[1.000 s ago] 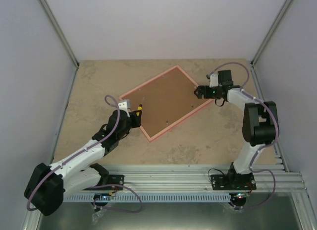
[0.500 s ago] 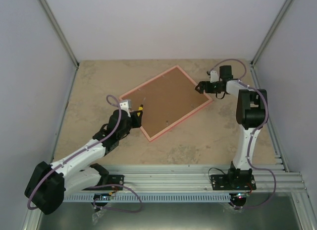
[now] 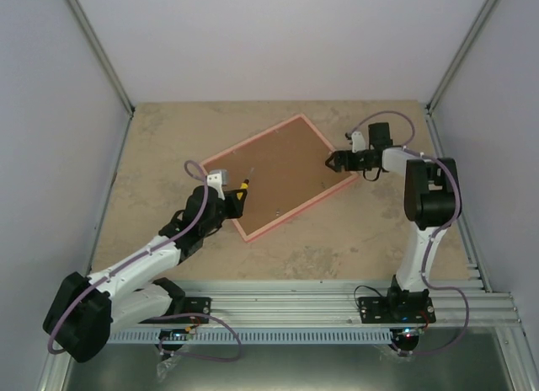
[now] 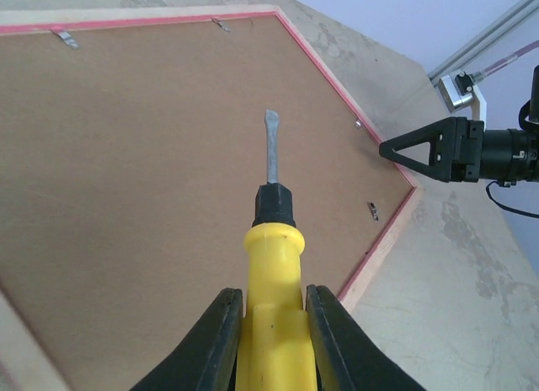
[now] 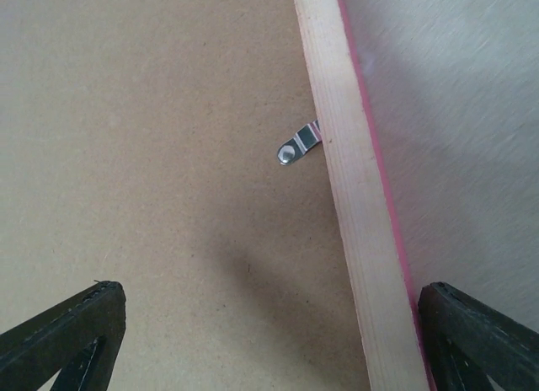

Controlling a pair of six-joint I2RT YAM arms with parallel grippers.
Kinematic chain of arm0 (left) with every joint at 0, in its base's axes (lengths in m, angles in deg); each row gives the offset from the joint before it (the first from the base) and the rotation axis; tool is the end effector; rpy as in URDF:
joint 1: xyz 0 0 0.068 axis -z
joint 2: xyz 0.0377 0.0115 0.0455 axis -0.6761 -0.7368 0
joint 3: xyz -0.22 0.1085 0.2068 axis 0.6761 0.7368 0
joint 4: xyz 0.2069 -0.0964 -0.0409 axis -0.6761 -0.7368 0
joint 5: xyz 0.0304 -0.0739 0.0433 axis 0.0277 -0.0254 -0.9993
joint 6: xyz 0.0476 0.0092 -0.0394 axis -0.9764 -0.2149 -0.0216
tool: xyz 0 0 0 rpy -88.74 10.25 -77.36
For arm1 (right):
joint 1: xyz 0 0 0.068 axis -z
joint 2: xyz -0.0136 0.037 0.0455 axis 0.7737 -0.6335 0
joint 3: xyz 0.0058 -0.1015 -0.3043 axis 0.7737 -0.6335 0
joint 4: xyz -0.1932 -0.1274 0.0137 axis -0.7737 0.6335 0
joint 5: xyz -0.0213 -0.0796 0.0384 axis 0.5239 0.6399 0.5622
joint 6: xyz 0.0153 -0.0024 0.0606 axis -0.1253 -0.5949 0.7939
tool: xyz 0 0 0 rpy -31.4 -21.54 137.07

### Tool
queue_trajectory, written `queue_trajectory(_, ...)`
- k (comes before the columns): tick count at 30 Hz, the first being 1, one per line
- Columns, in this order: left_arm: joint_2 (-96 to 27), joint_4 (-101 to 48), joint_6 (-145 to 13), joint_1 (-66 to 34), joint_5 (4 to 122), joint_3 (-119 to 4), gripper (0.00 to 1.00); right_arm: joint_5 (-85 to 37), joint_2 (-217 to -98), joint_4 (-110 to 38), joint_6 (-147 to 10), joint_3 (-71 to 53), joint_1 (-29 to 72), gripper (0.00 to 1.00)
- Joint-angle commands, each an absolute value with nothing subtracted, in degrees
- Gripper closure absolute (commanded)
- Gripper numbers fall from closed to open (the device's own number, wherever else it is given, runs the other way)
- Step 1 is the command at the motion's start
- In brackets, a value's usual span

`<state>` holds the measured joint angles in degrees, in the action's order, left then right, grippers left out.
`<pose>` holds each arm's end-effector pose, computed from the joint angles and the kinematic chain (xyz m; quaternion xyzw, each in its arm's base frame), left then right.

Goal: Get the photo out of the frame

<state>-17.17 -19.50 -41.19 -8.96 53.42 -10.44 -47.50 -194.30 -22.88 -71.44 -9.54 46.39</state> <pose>0.1494 -0.0975 0.2650 -0.0307 0.8384 -0.3045 0.4510 0.4241 0.0566 0.1921 -0.0812 0.9225 0.2768 0.2566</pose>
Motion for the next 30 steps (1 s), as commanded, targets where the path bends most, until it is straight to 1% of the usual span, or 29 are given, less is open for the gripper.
queue_trajectory(1,-18.2,-17.1,-42.1,-9.3,56.2,-11.8,1.0,-48.9,-191.1,-23.2,-69.2,-16.1,44.0,0.05)
queue_trajectory(13,-19.1,-16.5,-41.6,-9.3,59.8,-11.4,1.0,-44.5,-177.6,-26.6,-65.2,-30.6,33.6,0.05)
queue_trajectory(19,-20.6,-16.3,-41.3,-9.3,62.0,-11.6,1.0,-42.7,-171.1,-28.4,-62.3,-37.5,30.5,0.05)
queue_trajectory(23,-21.0,-16.5,-41.2,-9.2,62.5,-11.8,1.0,-40.8,-167.7,-28.7,-60.6,-40.2,28.3,0.07)
queue_trajectory(30,-22.5,-17.4,-41.0,-9.1,63.2,-12.9,1.0,-39.7,-163.6,-29.6,-58.2,-43.4,21.3,0.08)
